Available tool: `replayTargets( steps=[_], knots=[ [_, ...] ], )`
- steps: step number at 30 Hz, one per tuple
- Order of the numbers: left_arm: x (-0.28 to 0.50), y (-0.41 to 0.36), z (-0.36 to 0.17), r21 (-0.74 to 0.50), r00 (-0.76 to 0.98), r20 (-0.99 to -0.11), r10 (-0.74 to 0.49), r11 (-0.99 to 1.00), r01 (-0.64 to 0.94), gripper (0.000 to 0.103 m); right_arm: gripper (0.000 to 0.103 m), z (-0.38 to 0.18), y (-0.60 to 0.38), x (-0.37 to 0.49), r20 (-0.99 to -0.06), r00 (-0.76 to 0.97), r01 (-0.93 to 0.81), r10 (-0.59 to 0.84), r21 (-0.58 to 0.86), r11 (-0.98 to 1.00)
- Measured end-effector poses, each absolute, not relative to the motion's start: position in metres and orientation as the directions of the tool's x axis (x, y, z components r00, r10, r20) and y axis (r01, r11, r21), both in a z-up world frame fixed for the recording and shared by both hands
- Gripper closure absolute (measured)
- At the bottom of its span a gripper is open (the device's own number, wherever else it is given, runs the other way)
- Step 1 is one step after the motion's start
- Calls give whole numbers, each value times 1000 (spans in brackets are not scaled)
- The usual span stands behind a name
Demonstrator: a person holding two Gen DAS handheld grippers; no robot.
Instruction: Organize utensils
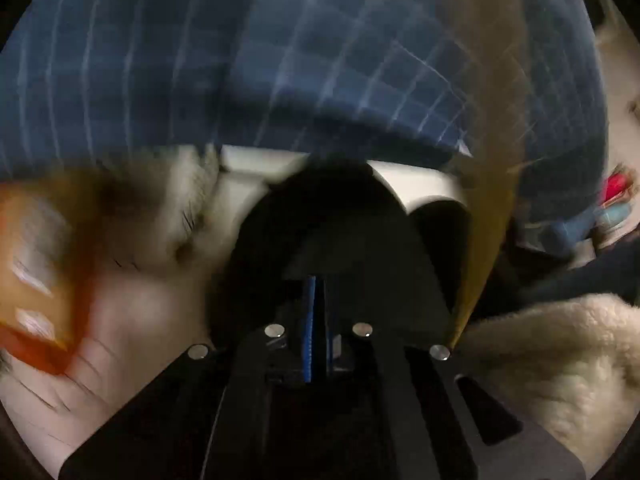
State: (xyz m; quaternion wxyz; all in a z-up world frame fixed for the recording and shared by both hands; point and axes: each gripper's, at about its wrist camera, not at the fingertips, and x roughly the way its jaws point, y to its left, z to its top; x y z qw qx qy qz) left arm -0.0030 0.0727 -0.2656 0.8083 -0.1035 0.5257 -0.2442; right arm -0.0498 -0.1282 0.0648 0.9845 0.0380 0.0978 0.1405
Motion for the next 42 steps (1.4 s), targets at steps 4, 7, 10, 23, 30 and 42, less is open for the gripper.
replayTargets(
  steps=[4,7,10,23,30,42],
  knots=[
    [-5,96,-239,-520,425,-672,-607,795,313,100,96,62,-129,-54,-183,944,-262,275,92,961],
    [16,85,-244,-516,411,-675,-612,791,329,98,96,54,-134,-49,-195,941,-253,275,129,959],
    [28,57,-252,-406,385,-738,-554,821,402,96,96,51,-137,-51,-193,944,-244,266,132,961],
    [50,43,-283,-439,263,-804,-533,831,341,71,96,63,-153,-77,-102,966,-225,239,137,965],
    [9,48,-250,-320,221,-852,-475,806,499,74,96,64,-149,-78,-99,964,-237,248,112,965],
    [-80,87,-47,27,554,-707,-439,766,642,60,96,65,-162,-90,-33,961,-266,275,166,949]
  ],
)
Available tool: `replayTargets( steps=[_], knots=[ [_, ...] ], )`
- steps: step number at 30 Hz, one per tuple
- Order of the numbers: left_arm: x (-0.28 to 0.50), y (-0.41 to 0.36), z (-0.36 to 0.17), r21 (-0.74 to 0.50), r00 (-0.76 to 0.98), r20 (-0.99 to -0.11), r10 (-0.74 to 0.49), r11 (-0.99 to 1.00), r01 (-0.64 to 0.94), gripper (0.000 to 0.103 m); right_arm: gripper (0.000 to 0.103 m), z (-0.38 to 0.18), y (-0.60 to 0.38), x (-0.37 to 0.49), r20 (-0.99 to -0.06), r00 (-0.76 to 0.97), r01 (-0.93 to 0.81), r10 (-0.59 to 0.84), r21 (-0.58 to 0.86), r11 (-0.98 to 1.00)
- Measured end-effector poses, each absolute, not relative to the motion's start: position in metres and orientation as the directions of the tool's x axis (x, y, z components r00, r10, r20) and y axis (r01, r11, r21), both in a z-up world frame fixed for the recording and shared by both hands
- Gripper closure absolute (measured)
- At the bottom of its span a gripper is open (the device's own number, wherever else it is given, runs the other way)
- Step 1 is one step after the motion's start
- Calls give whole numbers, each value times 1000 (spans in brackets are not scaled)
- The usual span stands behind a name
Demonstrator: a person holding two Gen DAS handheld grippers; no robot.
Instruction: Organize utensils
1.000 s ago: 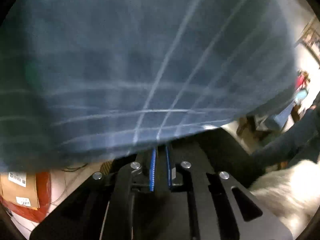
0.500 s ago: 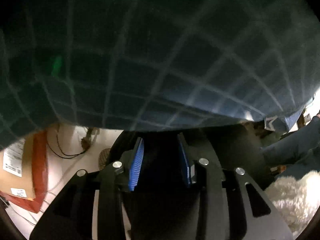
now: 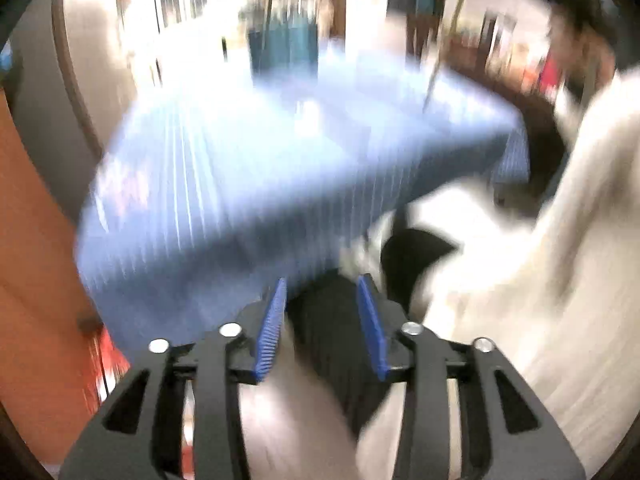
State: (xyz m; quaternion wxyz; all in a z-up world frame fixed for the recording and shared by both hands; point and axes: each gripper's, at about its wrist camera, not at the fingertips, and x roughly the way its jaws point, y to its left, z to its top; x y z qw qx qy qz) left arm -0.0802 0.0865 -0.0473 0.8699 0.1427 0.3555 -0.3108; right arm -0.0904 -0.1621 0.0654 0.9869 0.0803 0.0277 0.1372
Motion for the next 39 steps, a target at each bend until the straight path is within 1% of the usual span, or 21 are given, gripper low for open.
replayTargets(
  steps=[2,4,5,6,7,9,12,13,15,17,20,22,23,25,26,29,39],
  knots=[
    [-74,55,-19,42,615,-620,-488,762,647,56,96,63,-162,-95,-33,961,-265,274,162,951],
    [-66,21,-16,88,660,-586,-470,773,629,54,96,60,-162,-101,-34,962,-261,270,160,952],
    [-57,-2,-21,125,682,-584,-439,782,610,54,96,59,-164,-104,-34,963,-260,269,164,952],
    [-53,-8,-27,147,692,-588,-419,786,601,54,96,58,-164,-106,-34,963,-259,268,169,951],
    [-47,-25,-39,190,716,-590,-373,797,573,54,96,56,-167,-110,-35,963,-257,267,178,950],
    [-42,-46,-62,229,732,-594,-332,803,550,58,96,53,-171,-115,-37,965,-249,260,185,951],
    [-43,-54,-83,214,737,-590,-329,817,536,62,96,48,-176,-120,-44,968,-235,248,198,952],
    [-41,-57,-88,200,739,-590,-325,828,524,65,96,46,-180,-121,-47,968,-230,245,207,951],
    [-37,-60,-94,173,746,-586,-317,850,497,68,96,43,-185,-122,-52,969,-224,241,222,949],
    [-31,-56,-98,139,751,-582,-311,872,468,69,96,41,-188,-123,-53,969,-223,241,227,948],
    [-25,-59,-101,110,764,-569,-304,892,438,75,96,39,-188,-123,-54,969,-223,241,226,948],
    [-23,-59,-104,76,759,-564,-326,895,440,84,96,38,-188,-123,-55,969,-222,240,228,948],
    [-23,-59,-105,64,760,-558,-332,896,439,86,96,37,-188,-123,-56,970,-220,238,227,949],
    [-24,-58,-107,47,770,-542,-336,903,427,95,96,36,-189,-122,-57,971,-214,232,227,950],
    [-24,-57,-108,35,774,-535,-339,906,421,96,96,36,-189,-121,-57,971,-213,231,227,950],
    [-22,-56,-109,2,774,-526,-354,909,417,97,96,37,-188,-119,-58,972,-210,227,223,952],
    [-14,-44,-104,-28,772,-531,-349,918,396,98,96,38,-184,-109,-72,971,-208,229,221,953]
  ],
)
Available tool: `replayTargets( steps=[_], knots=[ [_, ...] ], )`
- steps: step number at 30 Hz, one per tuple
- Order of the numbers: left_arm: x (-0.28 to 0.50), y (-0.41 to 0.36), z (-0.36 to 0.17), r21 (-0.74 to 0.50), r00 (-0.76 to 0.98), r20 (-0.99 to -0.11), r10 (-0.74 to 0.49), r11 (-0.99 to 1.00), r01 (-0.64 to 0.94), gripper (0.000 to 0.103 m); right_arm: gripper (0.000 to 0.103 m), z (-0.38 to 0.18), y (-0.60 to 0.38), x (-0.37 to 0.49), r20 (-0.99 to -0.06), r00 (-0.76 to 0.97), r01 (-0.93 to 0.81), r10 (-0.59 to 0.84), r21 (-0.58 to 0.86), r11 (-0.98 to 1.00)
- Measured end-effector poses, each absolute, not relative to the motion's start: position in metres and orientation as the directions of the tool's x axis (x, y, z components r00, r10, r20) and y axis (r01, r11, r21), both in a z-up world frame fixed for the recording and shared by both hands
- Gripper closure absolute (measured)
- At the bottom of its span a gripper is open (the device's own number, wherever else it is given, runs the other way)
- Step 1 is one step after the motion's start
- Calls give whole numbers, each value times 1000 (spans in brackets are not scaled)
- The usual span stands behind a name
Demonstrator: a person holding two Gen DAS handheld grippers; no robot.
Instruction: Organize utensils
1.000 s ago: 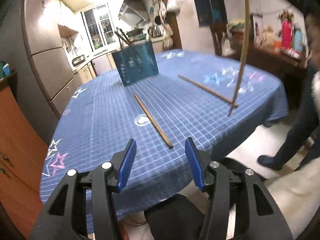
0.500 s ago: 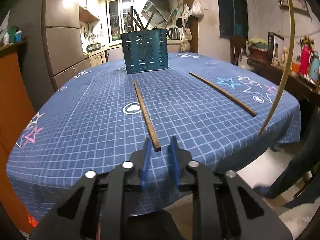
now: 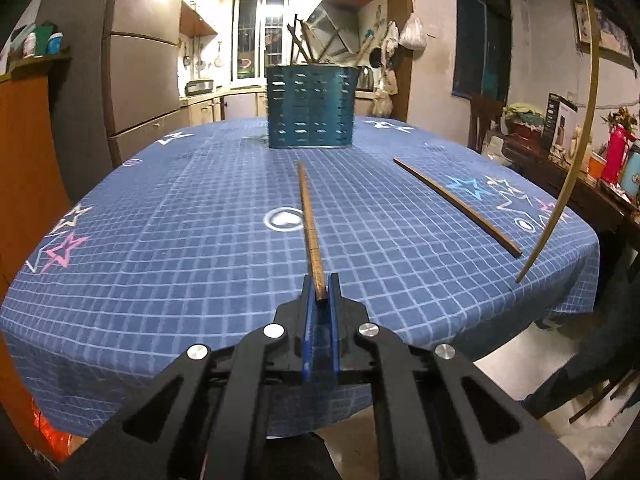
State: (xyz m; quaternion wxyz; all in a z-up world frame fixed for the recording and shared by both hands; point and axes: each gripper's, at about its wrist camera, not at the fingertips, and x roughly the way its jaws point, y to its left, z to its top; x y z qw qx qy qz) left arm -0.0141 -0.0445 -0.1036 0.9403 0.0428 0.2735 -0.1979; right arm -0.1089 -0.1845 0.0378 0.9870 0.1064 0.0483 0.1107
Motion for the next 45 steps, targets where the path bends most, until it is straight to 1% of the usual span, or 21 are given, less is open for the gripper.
replayTargets(
  steps=[2,4,7,10,16,22,27,31,40,45],
  knots=[
    [-14,-40,-98,-14,781,-529,-333,923,384,98,96,39,-183,-104,-79,969,-211,233,221,952],
    [-14,-34,-91,-31,784,-518,-343,923,384,98,96,41,-179,-100,-82,968,-214,236,215,953],
    [-13,-29,-78,2,801,-507,-318,929,370,98,96,45,-173,-95,-79,967,-223,243,205,953],
    [-9,-21,-67,2,808,-503,-305,935,355,98,96,50,-168,-89,-75,967,-227,245,190,955],
    [2,-4,-30,-45,831,-459,-314,943,331,98,96,64,-162,-72,-65,968,-228,241,162,960],
    [9,3,6,-42,853,-411,-322,941,335,98,96,79,-162,-52,-60,970,-225,235,134,965],
    [18,6,33,-68,857,-386,-341,937,342,98,96,91,-162,-38,-54,969,-233,241,128,964],
    [28,4,50,-68,858,-380,-345,936,347,98,96,98,-163,-25,-64,966,-241,250,125,962],
    [63,-5,87,-127,817,-409,-406,912,389,98,96,109,-167,8,-104,960,-244,260,146,959],
    [71,-21,104,-85,825,-391,-408,909,409,98,96,115,-174,28,-127,957,-239,261,164,957]
  ],
)
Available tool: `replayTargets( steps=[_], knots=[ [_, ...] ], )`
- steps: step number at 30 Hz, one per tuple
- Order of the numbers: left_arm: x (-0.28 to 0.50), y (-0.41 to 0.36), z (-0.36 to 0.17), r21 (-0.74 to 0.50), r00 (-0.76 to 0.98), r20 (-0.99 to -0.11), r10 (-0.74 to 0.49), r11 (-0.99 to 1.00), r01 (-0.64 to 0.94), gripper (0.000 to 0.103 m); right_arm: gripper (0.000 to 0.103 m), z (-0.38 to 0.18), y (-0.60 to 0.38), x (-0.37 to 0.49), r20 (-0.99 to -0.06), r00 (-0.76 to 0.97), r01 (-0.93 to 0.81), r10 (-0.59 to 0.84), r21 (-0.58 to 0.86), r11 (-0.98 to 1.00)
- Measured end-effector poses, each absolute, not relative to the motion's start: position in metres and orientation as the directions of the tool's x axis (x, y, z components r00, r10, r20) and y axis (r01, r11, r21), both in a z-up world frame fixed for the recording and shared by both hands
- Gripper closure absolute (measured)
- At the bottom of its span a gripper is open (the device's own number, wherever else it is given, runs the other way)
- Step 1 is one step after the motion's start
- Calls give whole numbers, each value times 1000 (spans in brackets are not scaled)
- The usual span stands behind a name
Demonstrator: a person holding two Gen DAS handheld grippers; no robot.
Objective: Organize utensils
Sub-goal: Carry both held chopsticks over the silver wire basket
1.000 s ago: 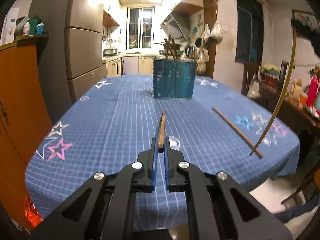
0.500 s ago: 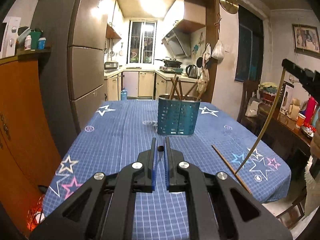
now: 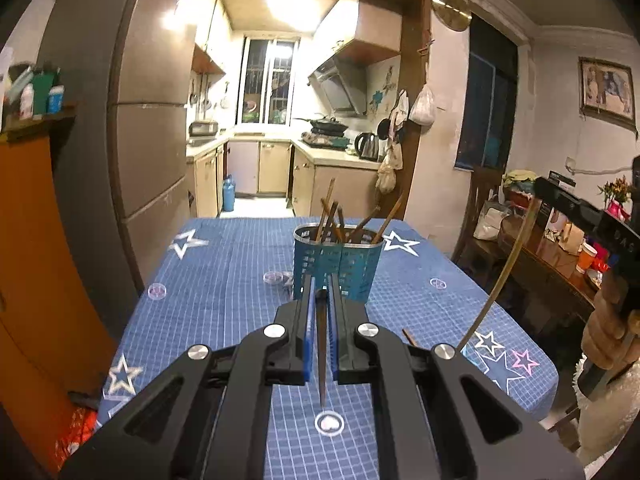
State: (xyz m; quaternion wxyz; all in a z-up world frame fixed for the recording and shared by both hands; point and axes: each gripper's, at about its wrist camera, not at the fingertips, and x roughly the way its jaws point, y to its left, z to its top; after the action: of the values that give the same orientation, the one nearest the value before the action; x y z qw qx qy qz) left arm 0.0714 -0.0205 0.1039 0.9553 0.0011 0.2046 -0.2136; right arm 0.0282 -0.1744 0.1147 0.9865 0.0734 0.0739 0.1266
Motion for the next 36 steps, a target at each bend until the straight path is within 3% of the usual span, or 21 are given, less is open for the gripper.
replayTargets(
  steps=[12,23,28,36],
  knots=[
    [88,-47,114,-9,842,-366,-397,906,423,98,96,117,-188,58,-164,951,-228,261,196,954],
    [152,-68,205,91,889,-240,-391,902,421,98,96,190,-199,95,-81,976,-188,200,134,973],
    [198,-77,234,25,874,-205,-441,890,455,98,96,219,-202,129,-52,987,-143,150,119,983],
    [247,-99,215,16,858,-195,-476,873,488,98,96,212,-202,204,-97,993,-57,68,114,992]
  ],
)
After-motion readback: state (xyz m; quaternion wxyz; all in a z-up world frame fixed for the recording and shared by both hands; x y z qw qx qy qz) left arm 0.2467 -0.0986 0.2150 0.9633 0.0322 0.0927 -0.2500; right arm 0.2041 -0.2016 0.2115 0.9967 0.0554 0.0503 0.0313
